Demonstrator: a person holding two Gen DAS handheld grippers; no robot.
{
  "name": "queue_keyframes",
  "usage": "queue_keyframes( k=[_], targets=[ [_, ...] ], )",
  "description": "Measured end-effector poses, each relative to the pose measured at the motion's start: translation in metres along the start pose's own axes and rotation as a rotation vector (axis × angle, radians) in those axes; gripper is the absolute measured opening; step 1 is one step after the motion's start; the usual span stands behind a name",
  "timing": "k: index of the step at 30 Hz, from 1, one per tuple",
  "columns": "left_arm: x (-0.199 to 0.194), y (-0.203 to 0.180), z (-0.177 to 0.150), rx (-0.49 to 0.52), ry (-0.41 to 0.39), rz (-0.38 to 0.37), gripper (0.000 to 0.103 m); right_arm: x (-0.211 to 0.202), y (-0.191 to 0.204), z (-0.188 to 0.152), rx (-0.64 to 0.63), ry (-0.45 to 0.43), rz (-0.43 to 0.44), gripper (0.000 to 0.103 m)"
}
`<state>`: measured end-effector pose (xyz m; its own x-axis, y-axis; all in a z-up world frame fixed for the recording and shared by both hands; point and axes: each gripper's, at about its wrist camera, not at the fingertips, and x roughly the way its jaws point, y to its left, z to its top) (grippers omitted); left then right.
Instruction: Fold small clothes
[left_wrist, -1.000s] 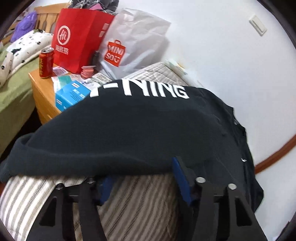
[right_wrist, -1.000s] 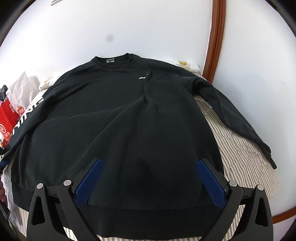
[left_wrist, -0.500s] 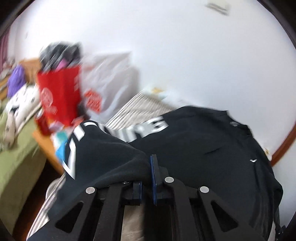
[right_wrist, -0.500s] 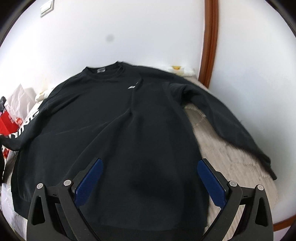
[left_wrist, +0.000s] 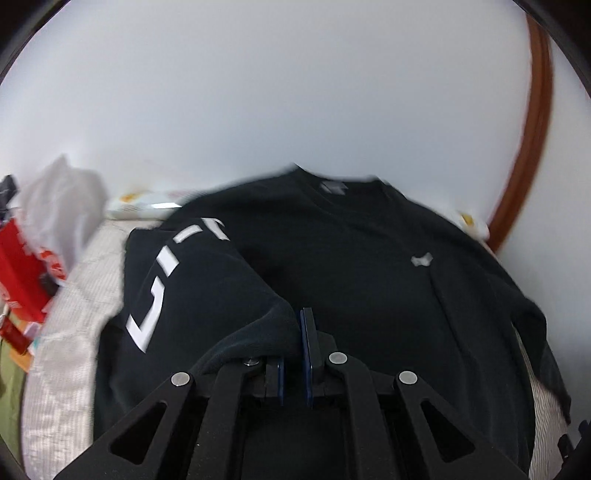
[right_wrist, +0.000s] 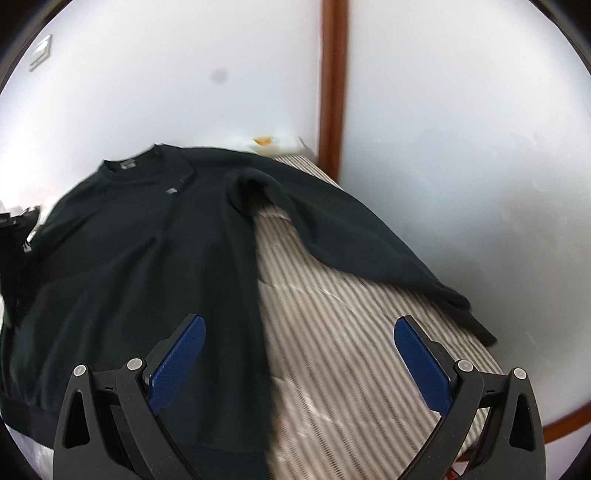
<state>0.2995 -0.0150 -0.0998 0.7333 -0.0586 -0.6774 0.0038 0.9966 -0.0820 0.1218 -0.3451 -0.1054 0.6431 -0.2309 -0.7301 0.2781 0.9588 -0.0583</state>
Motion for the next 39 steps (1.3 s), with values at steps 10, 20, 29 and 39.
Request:
queue_keyframes(
  k=[10,20,29,39],
  targets=[
    [0.000,-0.032,-0.027,0.063,0.071,0.015,0.034,0.007,-0.019,-0.013,0.009,-0.019,0.056,0.101],
    [-0.076,0.061,-0.078,-0.001,0.016,0.083,0.065,-0.002,0.067,0.004,-0.126,-0.041,0.177,0.055],
    [-0.092,0.160,-0.148,-0.106,0.120,0.128,0.065,-0.001,0.193,0.015,-0.289,0.002,0.429,0.060],
    [-0.079,0.175,-0.165,-0.127,0.093,0.089,0.065,0.004,0.322,0.012,-0.540,0.034,0.503,0.065]
  ],
)
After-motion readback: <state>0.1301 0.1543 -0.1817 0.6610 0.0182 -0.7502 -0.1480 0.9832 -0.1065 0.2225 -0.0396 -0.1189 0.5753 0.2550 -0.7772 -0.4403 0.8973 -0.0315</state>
